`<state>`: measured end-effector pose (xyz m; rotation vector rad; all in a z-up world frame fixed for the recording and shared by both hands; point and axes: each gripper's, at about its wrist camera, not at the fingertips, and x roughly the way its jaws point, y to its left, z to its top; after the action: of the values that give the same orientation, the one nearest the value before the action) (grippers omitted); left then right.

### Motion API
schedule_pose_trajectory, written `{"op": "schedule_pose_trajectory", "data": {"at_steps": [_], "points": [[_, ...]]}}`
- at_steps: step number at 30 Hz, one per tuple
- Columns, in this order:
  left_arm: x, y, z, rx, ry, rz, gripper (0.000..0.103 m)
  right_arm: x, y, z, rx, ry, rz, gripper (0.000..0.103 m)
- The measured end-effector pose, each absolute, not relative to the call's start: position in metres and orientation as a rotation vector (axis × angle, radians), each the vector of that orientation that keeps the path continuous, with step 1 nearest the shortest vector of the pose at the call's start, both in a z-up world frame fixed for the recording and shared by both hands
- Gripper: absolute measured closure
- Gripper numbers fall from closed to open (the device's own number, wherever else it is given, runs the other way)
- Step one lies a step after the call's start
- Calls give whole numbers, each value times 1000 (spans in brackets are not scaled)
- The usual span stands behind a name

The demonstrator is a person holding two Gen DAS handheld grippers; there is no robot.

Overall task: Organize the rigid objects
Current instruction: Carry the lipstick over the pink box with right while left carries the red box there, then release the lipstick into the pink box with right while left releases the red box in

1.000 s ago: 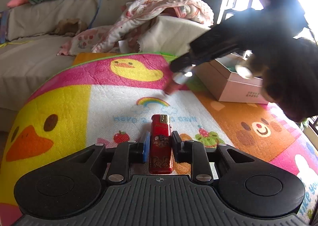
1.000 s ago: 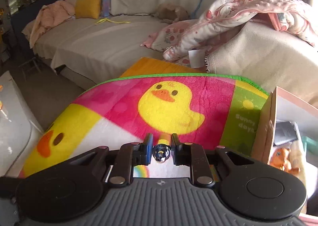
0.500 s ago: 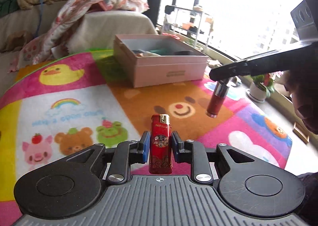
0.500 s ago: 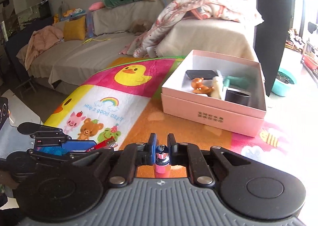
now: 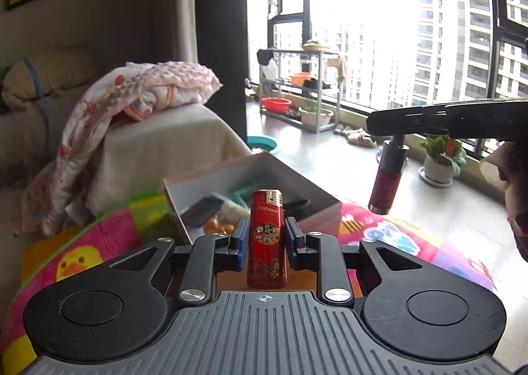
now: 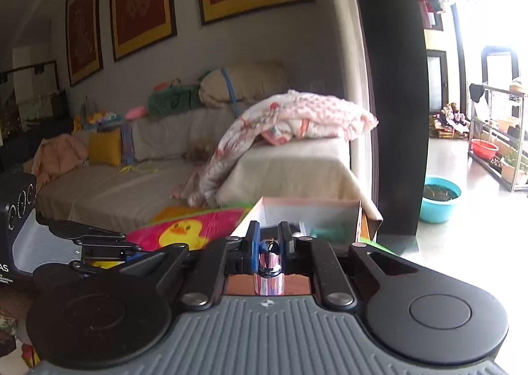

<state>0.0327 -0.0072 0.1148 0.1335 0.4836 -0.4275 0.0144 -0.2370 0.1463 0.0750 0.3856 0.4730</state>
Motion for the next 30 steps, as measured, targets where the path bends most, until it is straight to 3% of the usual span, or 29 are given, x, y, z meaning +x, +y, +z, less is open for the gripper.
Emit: {"op": "schedule_pose_trajectory", "data": {"at_steps": [6,14,22,30], "points": [[121,-4,100,30,524,-343,77,102,-216,162,80,342,408,92],[161,8,57,-39,617,-301,77,195,-191,122,112,491,382,92],[168,16,45,-59,645,-291,77,224,-175,83,90,575,343,92],[166,14,48,-55,633,-304,76,219,-178,80,94,600,337,90]]}}
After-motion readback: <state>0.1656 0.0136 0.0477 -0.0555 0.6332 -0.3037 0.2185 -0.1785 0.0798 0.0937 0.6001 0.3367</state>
